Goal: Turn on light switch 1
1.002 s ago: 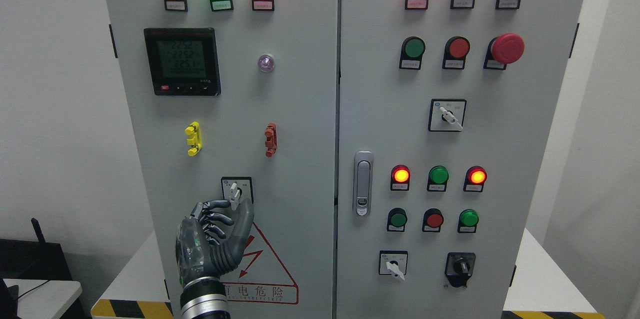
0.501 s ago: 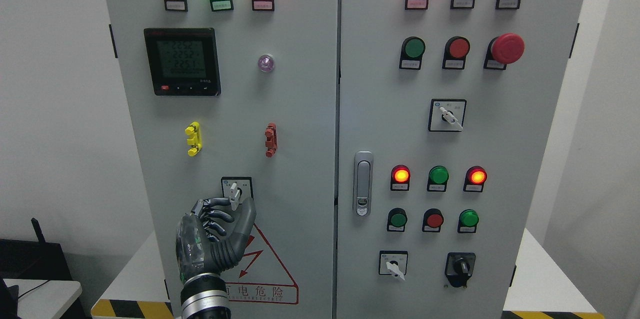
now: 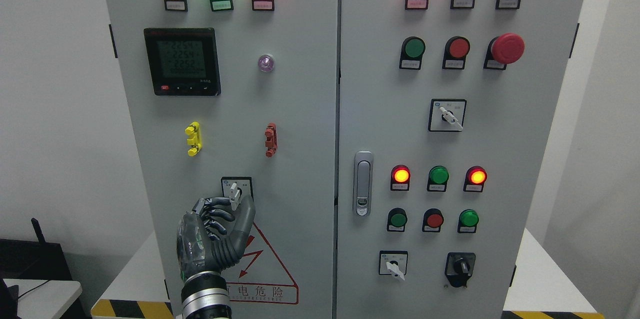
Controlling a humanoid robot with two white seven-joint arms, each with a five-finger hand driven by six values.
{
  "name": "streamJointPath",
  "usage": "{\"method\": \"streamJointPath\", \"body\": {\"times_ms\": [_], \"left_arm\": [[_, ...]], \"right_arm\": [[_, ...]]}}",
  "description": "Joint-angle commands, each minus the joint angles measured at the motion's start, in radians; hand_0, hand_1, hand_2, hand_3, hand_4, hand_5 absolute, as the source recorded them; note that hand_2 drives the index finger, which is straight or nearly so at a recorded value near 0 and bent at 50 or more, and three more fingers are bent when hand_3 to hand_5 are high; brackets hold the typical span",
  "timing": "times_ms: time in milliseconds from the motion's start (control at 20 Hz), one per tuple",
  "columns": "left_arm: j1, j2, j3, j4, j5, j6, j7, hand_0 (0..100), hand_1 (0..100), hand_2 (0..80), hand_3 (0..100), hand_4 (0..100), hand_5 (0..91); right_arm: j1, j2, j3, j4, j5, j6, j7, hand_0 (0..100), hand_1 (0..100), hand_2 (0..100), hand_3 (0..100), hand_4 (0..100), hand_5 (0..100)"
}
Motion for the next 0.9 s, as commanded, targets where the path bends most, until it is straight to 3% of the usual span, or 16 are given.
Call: {"method": "streamJointPath", "body": {"times_ms": [0, 852], "left_arm": [[-0.011, 0.001, -0.003, 0.001, 0.000, 0.008, -0.001, 14, 45, 42.6, 72, 84, 83.5], [-0.023, 0.001, -0.004, 0.001, 0.000, 0.046, 0.000, 17, 44, 42.2, 71, 83, 83.0]], "right_arm": [[0.000, 0.000, 0.020, 0.000, -0.026, 0.000, -0.001, 12, 39, 0, 0, 0, 0], [0.000, 0.000, 0.020, 0.001, -0.026, 0.000, -0.001, 12, 39, 0, 0, 0, 0]]}}
